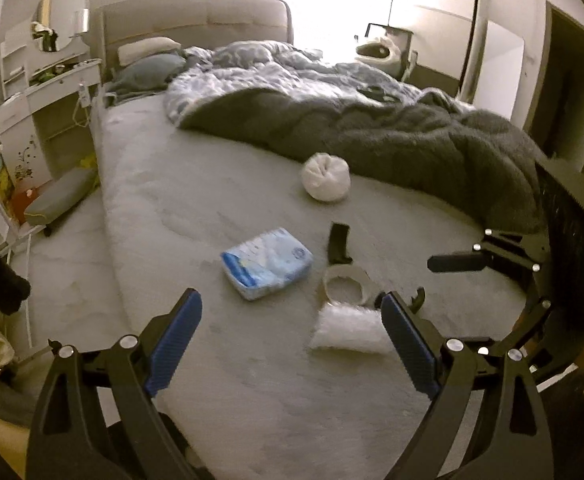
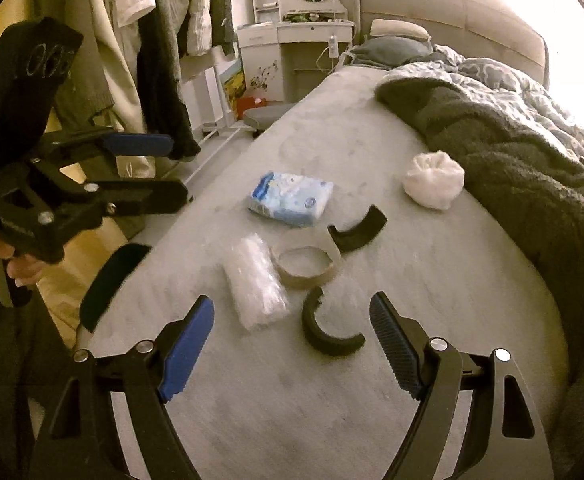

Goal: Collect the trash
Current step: 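Move both tools back toward the remaining items on the bed, then grasp the bubble-wrap roll with the left tool while the right tool grasps the black curved piece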

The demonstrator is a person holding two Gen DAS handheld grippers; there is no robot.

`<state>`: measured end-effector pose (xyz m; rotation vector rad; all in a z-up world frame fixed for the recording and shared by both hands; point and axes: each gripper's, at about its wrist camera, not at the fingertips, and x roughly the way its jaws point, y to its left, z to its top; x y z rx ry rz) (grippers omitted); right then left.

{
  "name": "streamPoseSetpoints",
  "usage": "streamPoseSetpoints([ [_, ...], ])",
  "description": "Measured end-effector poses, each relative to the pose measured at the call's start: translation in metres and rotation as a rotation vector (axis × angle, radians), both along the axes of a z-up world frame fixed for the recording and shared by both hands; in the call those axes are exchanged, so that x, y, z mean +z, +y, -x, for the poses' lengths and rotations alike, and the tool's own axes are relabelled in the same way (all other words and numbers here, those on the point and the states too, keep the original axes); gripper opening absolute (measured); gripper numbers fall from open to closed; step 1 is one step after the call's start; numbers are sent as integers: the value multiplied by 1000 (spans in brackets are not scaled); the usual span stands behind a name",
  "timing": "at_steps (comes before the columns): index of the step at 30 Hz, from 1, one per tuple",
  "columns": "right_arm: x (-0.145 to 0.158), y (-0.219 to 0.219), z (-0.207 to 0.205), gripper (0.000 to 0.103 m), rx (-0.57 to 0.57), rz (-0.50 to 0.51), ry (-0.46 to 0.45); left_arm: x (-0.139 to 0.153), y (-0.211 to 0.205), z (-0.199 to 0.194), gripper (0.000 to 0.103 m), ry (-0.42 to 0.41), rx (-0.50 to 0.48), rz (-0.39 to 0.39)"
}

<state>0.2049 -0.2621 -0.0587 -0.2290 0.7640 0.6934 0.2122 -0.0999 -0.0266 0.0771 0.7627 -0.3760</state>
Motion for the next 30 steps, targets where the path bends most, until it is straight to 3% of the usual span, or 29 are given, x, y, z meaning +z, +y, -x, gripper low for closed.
streamPoseSetpoints([
  [22, -25, -22, -3, 81, 44, 25, 23, -55, -60, -20, 91, 141, -65, -68],
  [25, -29, -21, -5, 81, 52, 24, 34, -59, -60, -25, 81, 173, -65, -36],
  [26, -29, -20, -6, 81, 54, 25, 35, -62, -59, -27, 73, 184, -60, -42],
  [30, -29, -16, -7, 81, 63, 21, 36, -65, -57, -27, 68, 196, -57, -45],
])
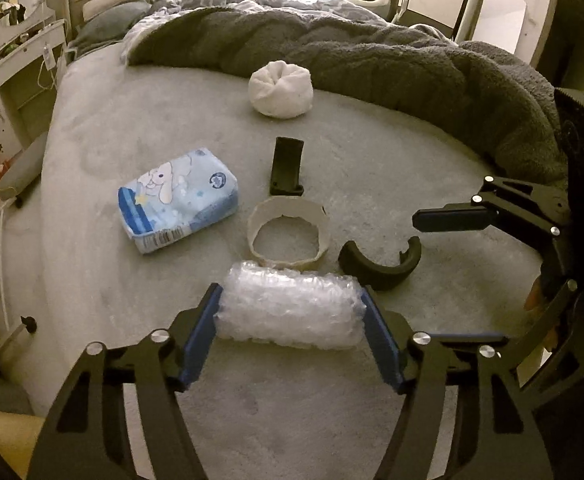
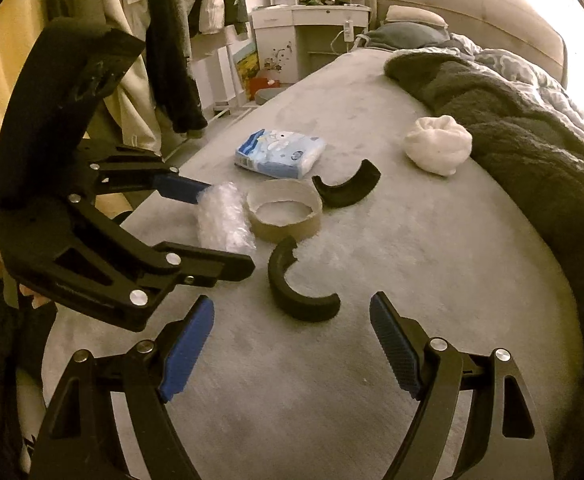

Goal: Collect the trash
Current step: 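Grasp the bubble-wrap roll with the left tool while the right tool grasps the black curved piece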

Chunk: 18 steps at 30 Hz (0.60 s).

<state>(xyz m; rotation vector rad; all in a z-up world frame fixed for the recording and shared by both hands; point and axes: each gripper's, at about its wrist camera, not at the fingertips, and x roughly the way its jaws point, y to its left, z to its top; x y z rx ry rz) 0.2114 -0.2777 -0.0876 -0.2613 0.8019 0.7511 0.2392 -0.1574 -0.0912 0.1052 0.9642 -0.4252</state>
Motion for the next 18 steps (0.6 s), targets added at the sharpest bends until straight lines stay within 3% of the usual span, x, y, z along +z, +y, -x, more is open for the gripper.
streamPoseSetpoints([
  [4, 0, 0, -6, 81, -16, -30, 13, 9, 4, 3, 67, -22, 0, 19],
  [11, -3, -3, -14, 62, -57, -55, 29, 22, 14, 3, 68, -39, 20, 53],
  [18, -1, 7, -18, 56, -47, -54, 23, 25, 29, 6, 68, -43, 35, 52],
])
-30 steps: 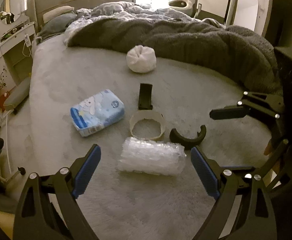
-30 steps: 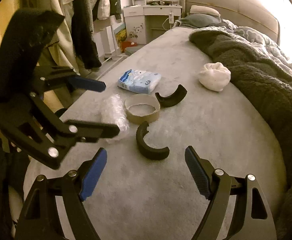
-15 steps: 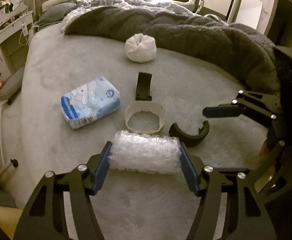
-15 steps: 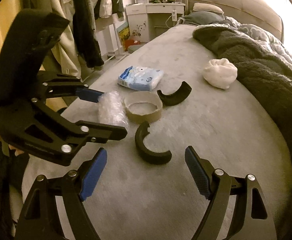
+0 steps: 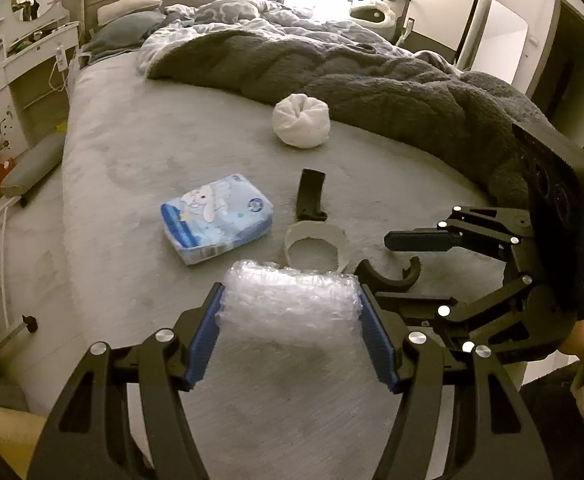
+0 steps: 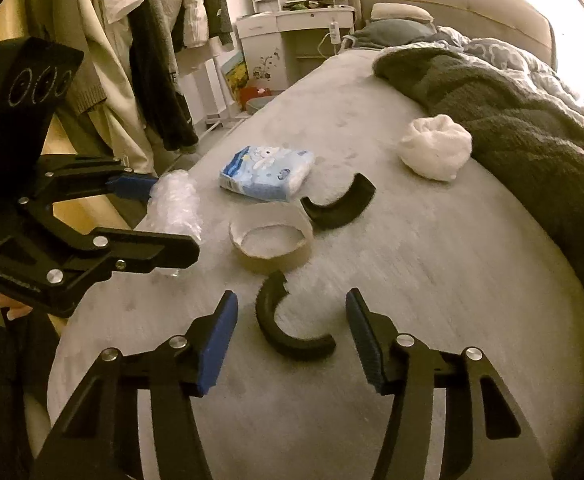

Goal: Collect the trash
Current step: 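Grasp the bubble-wrap roll with the left tool while the right tool grasps the black curved piece, then carry both items over the black bin and open the left tool to drop the bubble wrap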

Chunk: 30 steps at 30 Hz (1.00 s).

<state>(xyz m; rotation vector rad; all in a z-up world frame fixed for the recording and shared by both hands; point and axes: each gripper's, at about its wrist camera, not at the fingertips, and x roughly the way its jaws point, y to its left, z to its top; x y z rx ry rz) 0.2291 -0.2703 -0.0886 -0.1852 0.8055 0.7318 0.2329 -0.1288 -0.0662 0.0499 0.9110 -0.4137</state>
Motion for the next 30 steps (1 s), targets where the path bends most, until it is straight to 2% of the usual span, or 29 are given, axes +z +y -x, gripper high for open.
streamPoseSetpoints([
  [3, -2, 7, -2, 51, 8, 22, 4, 1, 7, 2, 68, -3, 6, 1],
  [8, -7, 12, -9, 37, -8, 61, 20, 5, 22, 3, 68, -9, 25, 7],
  [16, -2, 22, -13, 34, -32, 80, 28, 10, 47, 6, 68, -19, 65, 8],
  [24, 12, 20, -21, 34, -110, 136, 23, 12, 79, 10, 68, -24, 106, 11],
  [30, 23, 13, -29, 34, -187, 134, 6, 8, 106, 13, 68, -9, 149, 0],
])
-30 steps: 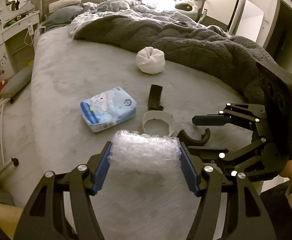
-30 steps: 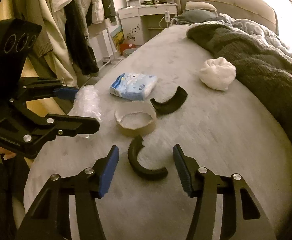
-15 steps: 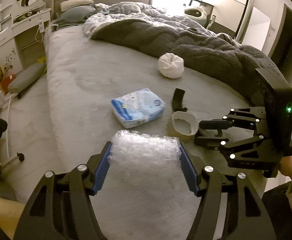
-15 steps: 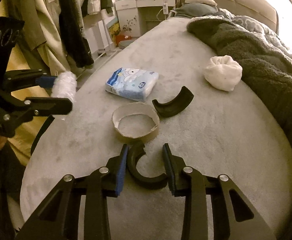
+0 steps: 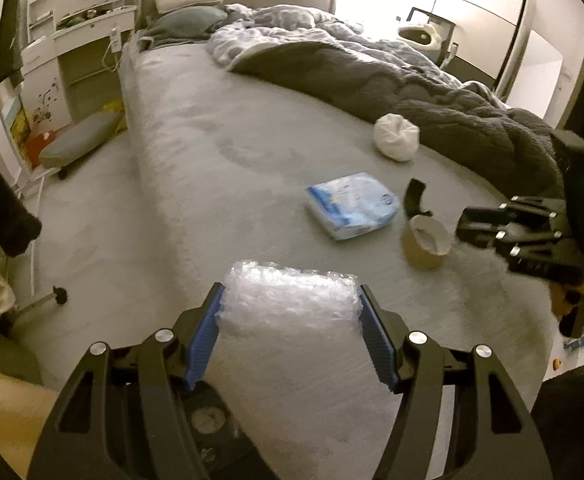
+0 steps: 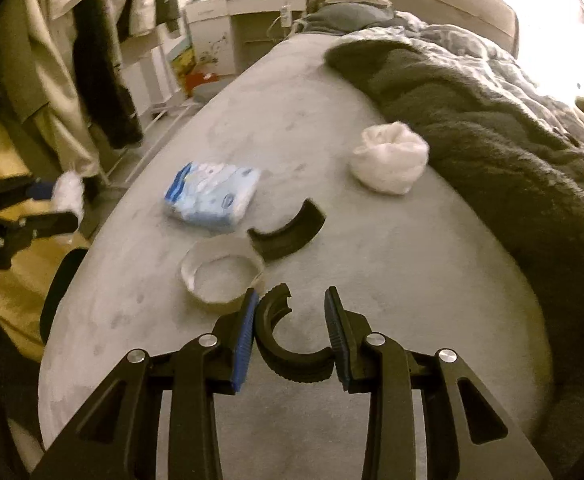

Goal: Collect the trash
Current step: 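Carry both items over the black bin and open the left tool to drop the bubble wrap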

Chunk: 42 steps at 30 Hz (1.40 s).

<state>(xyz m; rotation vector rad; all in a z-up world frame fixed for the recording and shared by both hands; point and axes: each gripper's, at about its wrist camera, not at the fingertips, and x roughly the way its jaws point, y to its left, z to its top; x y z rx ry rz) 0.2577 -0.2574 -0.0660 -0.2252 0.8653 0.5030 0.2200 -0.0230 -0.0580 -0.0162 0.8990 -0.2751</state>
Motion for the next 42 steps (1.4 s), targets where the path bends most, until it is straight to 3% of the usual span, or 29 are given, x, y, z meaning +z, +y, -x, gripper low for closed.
streamPoseSetpoints([
  [10, 22, 27, -5, 34, -1, -43, -56, -17, 40, 7, 68, 49, 59, -14],
  [25, 42, 103, -6, 34, 85, -138, -70, -77, 113, 15, 68, 182, 188, -41],
  [33, 40, 150, -5, 34, 133, -199, -28, -113, 153, 26, 68, 278, 257, -68],
  [42, 36, 212, 7, 34, 226, -221, 17, -135, 178, 40, 68, 353, 282, -45],
])
